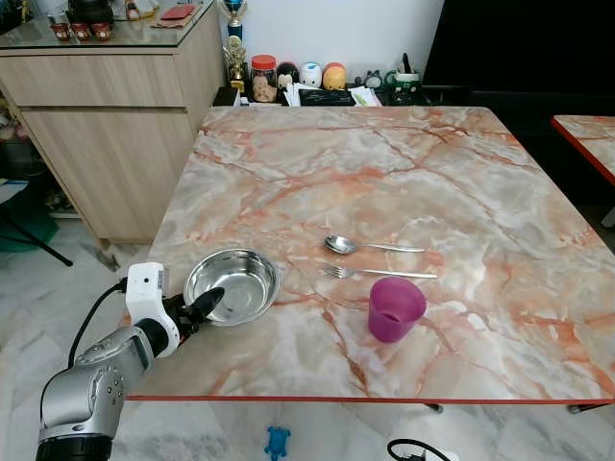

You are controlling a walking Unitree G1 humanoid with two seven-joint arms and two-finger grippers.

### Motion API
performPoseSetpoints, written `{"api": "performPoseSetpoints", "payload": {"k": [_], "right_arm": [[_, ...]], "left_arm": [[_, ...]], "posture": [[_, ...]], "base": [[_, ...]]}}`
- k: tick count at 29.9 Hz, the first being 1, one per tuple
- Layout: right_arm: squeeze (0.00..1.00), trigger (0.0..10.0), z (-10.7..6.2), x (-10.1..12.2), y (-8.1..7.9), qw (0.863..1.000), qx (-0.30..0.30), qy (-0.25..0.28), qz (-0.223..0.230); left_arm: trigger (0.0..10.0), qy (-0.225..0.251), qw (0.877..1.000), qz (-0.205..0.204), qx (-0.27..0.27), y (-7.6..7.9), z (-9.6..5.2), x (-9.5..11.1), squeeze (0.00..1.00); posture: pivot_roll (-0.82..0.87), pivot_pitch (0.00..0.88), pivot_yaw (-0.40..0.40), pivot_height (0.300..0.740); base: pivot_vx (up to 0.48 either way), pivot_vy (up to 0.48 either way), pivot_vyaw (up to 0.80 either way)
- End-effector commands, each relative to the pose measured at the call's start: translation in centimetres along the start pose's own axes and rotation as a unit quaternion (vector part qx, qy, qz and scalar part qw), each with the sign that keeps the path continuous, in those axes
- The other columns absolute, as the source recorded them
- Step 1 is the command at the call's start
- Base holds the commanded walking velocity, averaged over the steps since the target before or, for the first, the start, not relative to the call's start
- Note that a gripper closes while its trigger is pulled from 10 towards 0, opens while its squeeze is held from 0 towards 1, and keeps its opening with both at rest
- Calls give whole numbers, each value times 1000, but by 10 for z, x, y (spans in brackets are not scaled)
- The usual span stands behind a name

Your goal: Setting the table

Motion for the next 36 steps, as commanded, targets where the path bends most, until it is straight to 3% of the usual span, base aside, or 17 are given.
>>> {"api": "performPoseSetpoints", "payload": {"k": [1, 27, 30, 33, 34, 35, 36], "right_arm": [[0, 10000, 0, -1, 0, 1000, 2, -3, 0], [0, 10000, 0, 0, 2, 1000, 3, -2, -3], [0, 10000, 0, 0, 2, 1000, 3, -2, -4], [0, 10000, 0, -1, 2, 1000, 3, -2, -5], [0, 10000, 0, 0, 3, 1000, 3, -2, -6], [0, 10000, 0, 0, 3, 1000, 3, -2, -6], [0, 10000, 0, 0, 3, 1000, 3, -2, -5]], "left_arm": [[0, -1, 1000, 7, -5, 5, -1, 0, 0], [0, 20, 1000, 1, -5, 9, 0, 3, 0], [0, 35, 999, -7, -3, 9, 0, 4, 0], [0, 89, 996, -16, -9, 12, -1, 13, 0], [3333, 146, 987, -53, -30, 19, -4, 25, 0], [9804, 168, 983, -68, -40, 22, -5, 30, 0], [10000, 186, 978, -80, -50, 26, -7, 34, 0]], "posture": [[160, 16, -29, 740], [157, 14, -37, 740], [157, 13, -40, 740], [155, 12, -42, 740], [153, 12, -44, 740], [153, 11, -45, 740], [153, 11, -45, 740]], "base": [[0, 0, 0], [0, 0, 0], [0, 0, 0], [0, 0, 0], [0, 0, 0], [0, 0, 0], [0, 0, 0]]}}
Point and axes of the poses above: a point about 5 cm out from each wrist's last joint towards the gripper, its own z axis pointing out of the wrist towards the gripper, its own x axis along the axis of the wrist's last joint, y = z × x, the point moved 1 cm from there along z, pointing out of the wrist towards the gripper, and after that the axes turned 15 degrees about -z, right-handed, at the moved point
